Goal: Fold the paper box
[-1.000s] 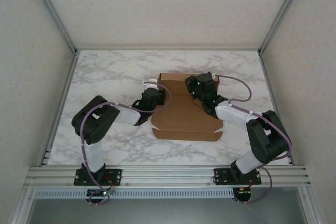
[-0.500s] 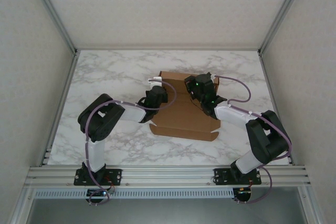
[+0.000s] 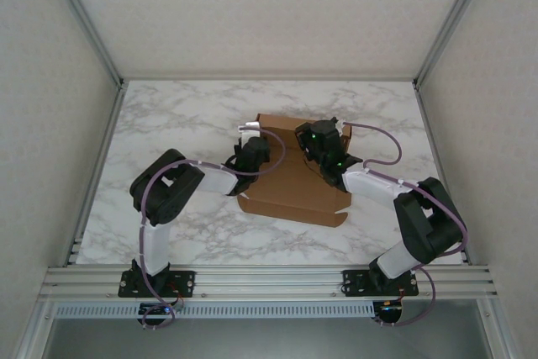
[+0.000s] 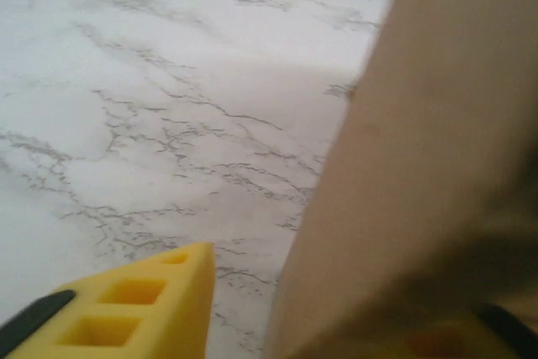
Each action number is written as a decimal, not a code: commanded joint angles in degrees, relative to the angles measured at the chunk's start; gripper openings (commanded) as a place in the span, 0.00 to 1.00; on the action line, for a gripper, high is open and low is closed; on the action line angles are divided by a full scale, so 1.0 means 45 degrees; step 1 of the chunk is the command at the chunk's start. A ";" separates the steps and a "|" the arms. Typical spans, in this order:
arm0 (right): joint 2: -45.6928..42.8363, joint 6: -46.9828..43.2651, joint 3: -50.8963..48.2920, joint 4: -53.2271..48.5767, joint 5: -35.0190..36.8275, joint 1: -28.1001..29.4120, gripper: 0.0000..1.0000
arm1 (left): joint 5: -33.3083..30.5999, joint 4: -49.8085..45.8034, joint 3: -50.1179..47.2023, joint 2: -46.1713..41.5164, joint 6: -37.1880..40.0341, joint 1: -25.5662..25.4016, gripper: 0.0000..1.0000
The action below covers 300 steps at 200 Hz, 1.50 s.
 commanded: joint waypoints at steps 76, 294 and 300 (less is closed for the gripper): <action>-0.0128 -0.1378 -0.0117 -0.2090 0.0299 -0.0035 0.03 | 0.2796 0.0515 -0.2833 -0.3855 -0.0060 0.0621 0.63; -0.3422 -1.3621 0.4569 -1.0656 -0.0568 0.0483 0.56 | 0.3792 -0.6501 -0.1154 -1.0937 -0.0505 0.1550 0.62; -0.3035 -1.4596 0.5307 -1.1496 0.0255 0.0595 0.57 | 0.3753 -0.6488 -0.1184 -1.1064 -0.0474 0.1549 0.62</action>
